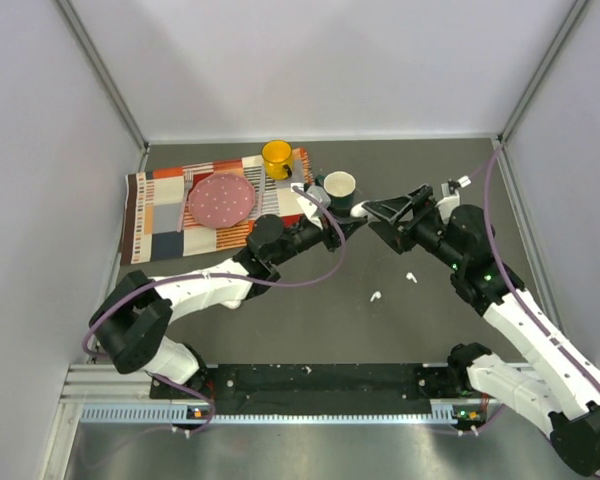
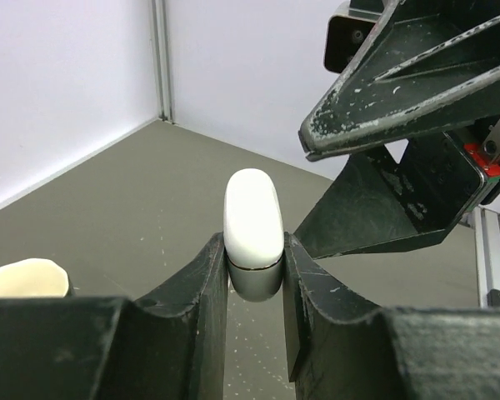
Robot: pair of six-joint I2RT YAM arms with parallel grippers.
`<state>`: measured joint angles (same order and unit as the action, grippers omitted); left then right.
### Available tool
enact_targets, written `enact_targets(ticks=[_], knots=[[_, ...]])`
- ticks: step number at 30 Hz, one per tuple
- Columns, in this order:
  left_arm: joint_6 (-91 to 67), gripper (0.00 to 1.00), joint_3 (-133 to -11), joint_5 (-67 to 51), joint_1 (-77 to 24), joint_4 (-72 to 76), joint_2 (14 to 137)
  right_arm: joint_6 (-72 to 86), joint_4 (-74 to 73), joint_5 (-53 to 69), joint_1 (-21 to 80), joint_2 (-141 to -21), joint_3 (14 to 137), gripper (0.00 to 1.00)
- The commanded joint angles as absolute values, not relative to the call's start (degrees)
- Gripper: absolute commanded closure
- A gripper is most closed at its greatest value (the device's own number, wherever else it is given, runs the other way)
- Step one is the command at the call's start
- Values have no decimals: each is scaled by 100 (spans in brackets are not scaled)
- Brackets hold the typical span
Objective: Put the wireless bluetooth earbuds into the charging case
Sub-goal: Pick up the charging case at the center of the board, then open the charging case.
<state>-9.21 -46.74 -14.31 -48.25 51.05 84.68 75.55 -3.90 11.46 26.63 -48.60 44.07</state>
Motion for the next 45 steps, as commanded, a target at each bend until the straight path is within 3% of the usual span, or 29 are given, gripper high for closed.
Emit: enact_targets(ticks=[1, 9, 12, 16, 23, 24, 26, 27, 31, 45], knots=[[-844, 100, -4667, -2188, -4667, 5063, 8183, 7374, -264, 1397, 2742, -4939, 4693, 29], [-870, 100, -4772, -2935, -4597, 5001, 8139, 7585, -123, 1556, 2725, -5124, 4676, 29], [-923, 100, -4764, -2988, -4570, 5027, 8130, 7655, -70, 1582, 2733, -5150, 4632, 34], [-1037, 100, -4790, -3120, -4526, 5062, 8112, 7743, -35, 1591, 2725, -5150, 4570, 51], [-1177, 100, -4825, -3182, -4474, 5115, 8165, 7866, 167, 1591, 2733, -5115, 4447, 71], [-1265, 90, -4816, -3129, -4465, 5150, 8174, 7918, 210, 1608, 2725, -5115, 4421, 73], [-1344, 82, -4799, -3094, -4465, 5246, 8200, 8015, 272, 1608, 2725, -5115, 4377, 81], [-1458, 68, -4773, -3007, -4474, 5386, 8218, 8181, 316, 1608, 2733, -5107, 4299, 82], [-1748, 51, -4571, -2778, -4474, 5965, 8253, 8595, 737, 1626, 2725, -5089, 4052, 86], [-2109, 47, -4237, -2382, -4465, 6996, 8569, 9264, 1345, 1529, 2725, -4966, 3727, 87]])
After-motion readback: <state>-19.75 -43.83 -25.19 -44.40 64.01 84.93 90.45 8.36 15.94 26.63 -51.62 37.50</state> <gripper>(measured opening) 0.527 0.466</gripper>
